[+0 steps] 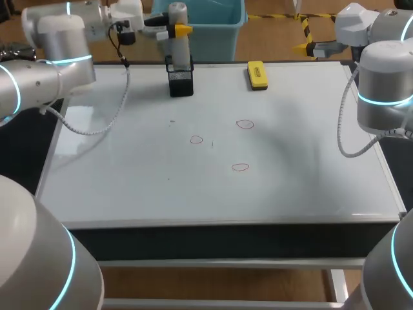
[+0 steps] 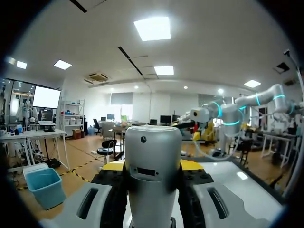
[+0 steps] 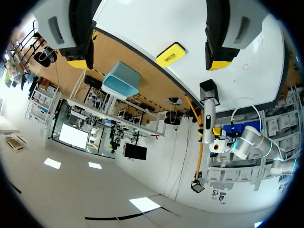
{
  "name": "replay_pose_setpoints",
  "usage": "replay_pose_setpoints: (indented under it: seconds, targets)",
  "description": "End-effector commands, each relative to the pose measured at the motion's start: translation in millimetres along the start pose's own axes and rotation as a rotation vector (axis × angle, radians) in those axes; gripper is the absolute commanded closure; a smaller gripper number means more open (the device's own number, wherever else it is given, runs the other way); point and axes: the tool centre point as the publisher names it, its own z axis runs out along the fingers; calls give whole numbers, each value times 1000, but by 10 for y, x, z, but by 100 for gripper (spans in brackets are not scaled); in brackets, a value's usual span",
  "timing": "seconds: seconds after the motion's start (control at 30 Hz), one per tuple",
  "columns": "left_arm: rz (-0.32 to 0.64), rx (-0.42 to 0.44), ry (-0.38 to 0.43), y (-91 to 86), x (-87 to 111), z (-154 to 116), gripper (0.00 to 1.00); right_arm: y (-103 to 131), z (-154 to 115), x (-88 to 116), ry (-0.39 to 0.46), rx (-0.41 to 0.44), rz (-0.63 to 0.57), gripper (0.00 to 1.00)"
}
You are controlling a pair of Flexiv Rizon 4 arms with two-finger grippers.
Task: Pick up the inspection probe, press it on each red-marked spot on the whiteboard one by one, put down the probe, pick up the eraser, and wipe off all the red marks.
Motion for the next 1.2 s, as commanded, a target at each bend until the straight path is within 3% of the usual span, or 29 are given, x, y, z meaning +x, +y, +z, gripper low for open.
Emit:
replay_pose_setpoints:
  seconds: [0.03, 0.2, 0.5, 1.2]
  targets:
    - [6, 2, -44, -196, 126, -90, 100, 1, 3, -4, 1, 2, 0, 0]
    - [-13, 3, -43, -388, 154, -165, 100, 1, 3, -4, 1, 2, 0, 0]
    - [45, 56, -76, -617, 212, -506, 100, 1, 3, -4, 1, 2, 0, 0]
    - [91, 37, -146, -386, 390, -1275, 100, 1, 3, -4, 1, 2, 0, 0]
